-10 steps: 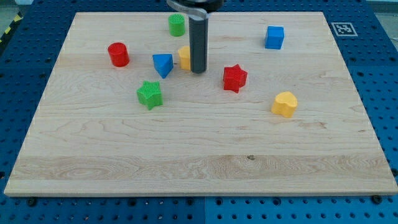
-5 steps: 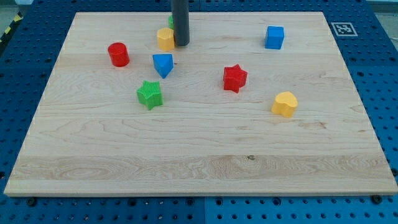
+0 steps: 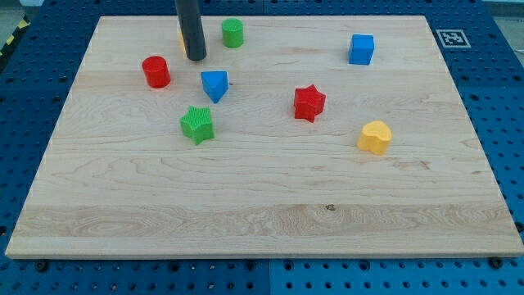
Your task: Move the yellow hexagon to the top left
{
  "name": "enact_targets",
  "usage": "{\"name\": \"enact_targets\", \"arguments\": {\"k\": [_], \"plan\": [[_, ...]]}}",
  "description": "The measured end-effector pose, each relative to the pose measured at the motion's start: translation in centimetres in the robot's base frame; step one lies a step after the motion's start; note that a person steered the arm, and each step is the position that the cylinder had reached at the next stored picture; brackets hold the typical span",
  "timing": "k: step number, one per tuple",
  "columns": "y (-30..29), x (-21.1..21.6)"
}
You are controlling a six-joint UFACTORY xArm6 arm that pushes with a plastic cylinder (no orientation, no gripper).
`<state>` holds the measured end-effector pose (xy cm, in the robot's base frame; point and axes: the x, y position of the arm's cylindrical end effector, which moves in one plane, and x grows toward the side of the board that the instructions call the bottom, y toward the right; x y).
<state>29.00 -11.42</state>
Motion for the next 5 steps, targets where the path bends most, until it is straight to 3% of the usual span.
{"name": "enact_targets", "arguments": {"k": [3,5], "plan": [[4.8,-0.8],[-0.7,-3.3]]}}
